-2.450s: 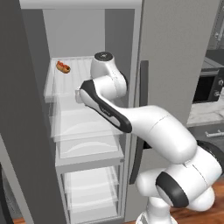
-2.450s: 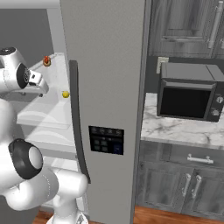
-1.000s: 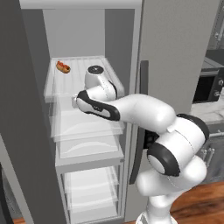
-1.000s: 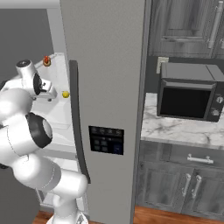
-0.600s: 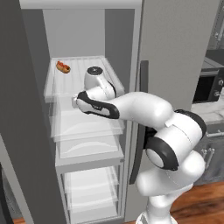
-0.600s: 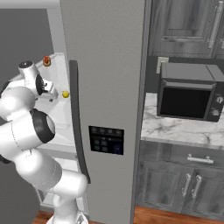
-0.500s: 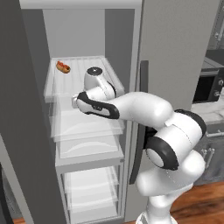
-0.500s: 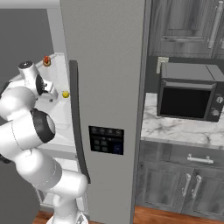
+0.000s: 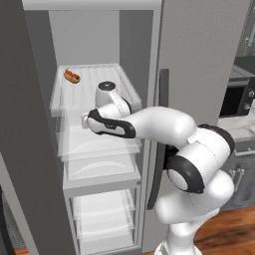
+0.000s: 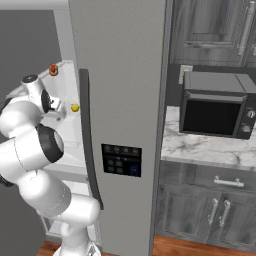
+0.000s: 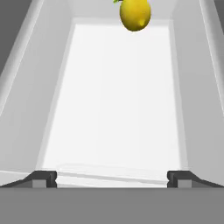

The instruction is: Fully open the fridge drawer.

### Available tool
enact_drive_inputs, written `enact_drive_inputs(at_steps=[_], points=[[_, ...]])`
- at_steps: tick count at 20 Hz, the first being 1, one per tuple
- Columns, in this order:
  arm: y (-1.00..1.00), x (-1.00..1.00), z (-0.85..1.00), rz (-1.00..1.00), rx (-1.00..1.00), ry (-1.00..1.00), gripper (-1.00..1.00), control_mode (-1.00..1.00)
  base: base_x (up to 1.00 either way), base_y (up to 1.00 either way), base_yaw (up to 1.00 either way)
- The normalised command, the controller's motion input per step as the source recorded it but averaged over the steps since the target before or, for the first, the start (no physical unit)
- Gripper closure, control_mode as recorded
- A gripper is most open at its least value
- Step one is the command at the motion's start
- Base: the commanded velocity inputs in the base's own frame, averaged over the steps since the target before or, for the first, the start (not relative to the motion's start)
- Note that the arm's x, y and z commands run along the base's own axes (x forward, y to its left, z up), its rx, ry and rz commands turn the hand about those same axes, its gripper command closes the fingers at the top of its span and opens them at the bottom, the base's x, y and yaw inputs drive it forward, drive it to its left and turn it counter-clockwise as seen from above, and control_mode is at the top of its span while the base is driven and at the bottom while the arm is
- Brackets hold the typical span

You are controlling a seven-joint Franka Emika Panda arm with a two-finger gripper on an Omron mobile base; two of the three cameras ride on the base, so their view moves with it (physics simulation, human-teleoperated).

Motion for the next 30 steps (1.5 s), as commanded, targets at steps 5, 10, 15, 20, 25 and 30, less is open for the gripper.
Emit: enact_drive_inputs(at_steps=[5,10,15,20,25,30], points=[[-0.01,-0.67,-0.08,0.00,0.00,0.07,-1.00,-1.00,0.00,0.00,0.00],[-0.01,-1.00,0.00,0.00,0.00,0.00,-1.00,-1.00,0.00,0.00,0.00],[-0.02,-1.00,0.00,0.00,0.00,0.00,-1.00,-1.00,0.00,0.00,0.00],[-0.03,-1.00,0.09,0.00,0.04,0.00,-1.00,-1.00,0.00,0.00,0.00],[0.00,-0.98,0.74,-0.05,0.10,-0.13,-1.00,-1.00,0.00,0.00,0.00],[-0.05,-0.57,1.00,-0.12,0.15,-0.24,-1.00,-1.00,0.00,0.00,0.00]])
